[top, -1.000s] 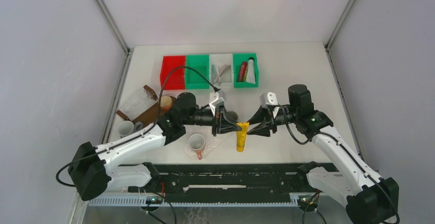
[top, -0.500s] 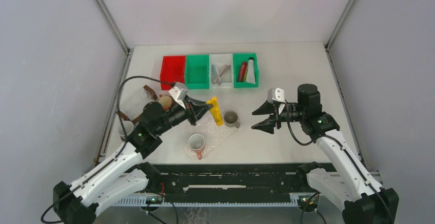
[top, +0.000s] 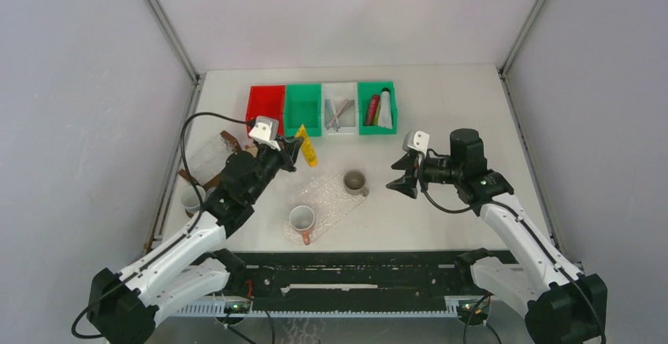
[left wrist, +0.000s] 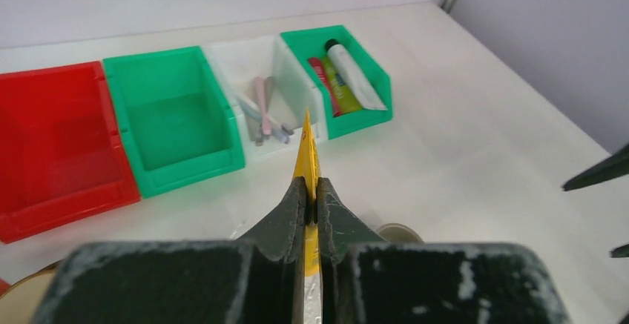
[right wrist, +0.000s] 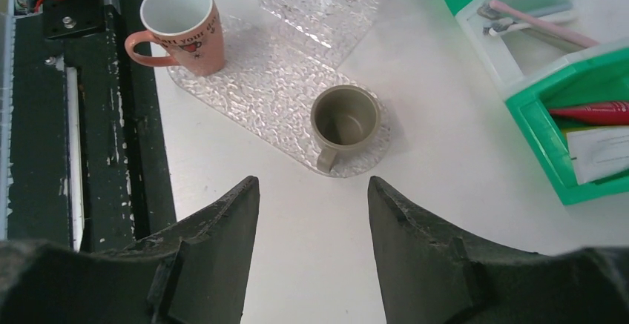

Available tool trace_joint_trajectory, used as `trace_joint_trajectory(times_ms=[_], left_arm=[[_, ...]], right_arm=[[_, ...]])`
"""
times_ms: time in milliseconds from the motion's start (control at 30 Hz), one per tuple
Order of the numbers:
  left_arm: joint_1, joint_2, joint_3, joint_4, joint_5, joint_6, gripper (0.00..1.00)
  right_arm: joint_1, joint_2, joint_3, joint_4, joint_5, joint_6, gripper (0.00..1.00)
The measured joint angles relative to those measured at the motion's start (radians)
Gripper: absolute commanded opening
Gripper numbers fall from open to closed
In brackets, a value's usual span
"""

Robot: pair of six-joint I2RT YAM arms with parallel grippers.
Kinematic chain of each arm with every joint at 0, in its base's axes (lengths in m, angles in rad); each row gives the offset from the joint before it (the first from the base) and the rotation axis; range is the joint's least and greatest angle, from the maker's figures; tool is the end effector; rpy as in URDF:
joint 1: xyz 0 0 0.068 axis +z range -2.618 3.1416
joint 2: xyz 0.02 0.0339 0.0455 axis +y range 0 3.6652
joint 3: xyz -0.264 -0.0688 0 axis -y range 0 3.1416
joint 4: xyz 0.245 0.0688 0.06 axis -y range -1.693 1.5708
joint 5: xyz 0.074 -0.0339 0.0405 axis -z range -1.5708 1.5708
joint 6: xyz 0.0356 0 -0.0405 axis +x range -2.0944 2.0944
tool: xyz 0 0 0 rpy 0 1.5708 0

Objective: Prepare toiletry sets of a toothbrush and toothpaste on the tray
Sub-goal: Place the toothpaste in the toothpaste holder.

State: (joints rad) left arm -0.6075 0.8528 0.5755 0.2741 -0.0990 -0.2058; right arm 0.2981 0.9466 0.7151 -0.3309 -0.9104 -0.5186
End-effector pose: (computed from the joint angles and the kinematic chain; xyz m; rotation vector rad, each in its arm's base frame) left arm 0.1726 -0.1157 0.3026 0.2417 1.5833 -0.5579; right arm 0.1820 0.0853 0.2788 -1.2409 1.5595 0.8193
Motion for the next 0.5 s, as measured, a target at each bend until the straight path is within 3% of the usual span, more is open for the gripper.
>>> trace_joint_trajectory(times_ms=[500], left_arm=[[0.019, 0.055, -0.070, 0.085, -0.014, 0.003, 0.00]], right_arm=[[0.012, 0.011, 0.000, 0.007, 0.061, -0.004, 0.63]])
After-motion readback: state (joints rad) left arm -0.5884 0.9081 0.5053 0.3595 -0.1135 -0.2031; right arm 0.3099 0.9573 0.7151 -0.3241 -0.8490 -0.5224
